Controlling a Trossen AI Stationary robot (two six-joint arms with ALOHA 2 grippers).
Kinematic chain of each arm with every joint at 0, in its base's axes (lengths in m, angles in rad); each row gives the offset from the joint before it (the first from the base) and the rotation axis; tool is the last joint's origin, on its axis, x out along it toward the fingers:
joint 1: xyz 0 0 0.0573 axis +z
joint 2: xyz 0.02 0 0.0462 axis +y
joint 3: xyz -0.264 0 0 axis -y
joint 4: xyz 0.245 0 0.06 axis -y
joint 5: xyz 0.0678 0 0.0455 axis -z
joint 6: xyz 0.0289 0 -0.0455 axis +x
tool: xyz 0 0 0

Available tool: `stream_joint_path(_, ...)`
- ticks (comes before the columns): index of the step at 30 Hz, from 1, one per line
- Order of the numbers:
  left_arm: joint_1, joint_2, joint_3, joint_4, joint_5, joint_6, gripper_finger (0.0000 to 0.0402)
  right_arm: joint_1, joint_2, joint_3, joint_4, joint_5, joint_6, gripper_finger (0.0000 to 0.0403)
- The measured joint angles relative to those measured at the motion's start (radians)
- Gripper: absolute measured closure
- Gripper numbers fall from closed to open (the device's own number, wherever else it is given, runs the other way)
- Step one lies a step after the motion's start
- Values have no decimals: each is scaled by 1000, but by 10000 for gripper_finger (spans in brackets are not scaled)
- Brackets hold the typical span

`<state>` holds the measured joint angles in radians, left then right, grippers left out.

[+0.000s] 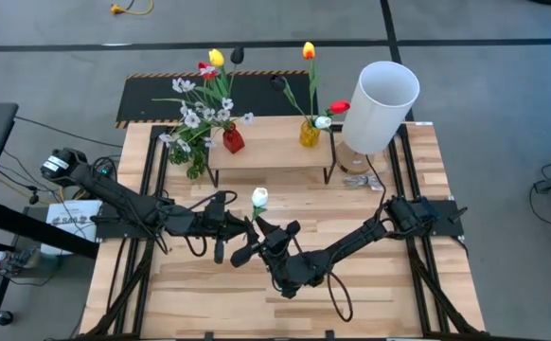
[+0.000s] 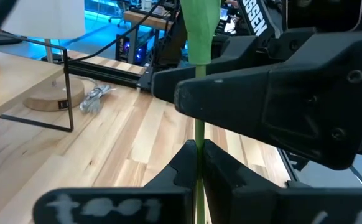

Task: Pick and place flowers into a vace then onto a shelf
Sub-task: Put the white flower into the yellow vase on the shelf

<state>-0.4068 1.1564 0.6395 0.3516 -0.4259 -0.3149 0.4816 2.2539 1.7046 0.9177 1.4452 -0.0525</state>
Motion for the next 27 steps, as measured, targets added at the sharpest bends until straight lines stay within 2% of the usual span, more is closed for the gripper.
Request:
stream_joint_path(5,0,0,0,-6,3,-1,401,0,0,0,-5,2,-6,310)
stream_joint_path(12,0,0,0,-30,-2,-19,401,3,0,0,-5,76,-56,287)
stream_joint_path(17,1,0,0,-31,2,-19,401,0,1,-24,-5,48,45,277)
stream_joint_path(21,3,12,0,7,49,-21,401,0,0,-28,-2,87,105,305)
stream_joint_path(25,0,23,0,22,55,-46,401,-14,1,-29,-1,12,86,352)
stream_joint_path(27,3,23,0,22,48,-46,401,-20,1,-29,3,11,82,378)
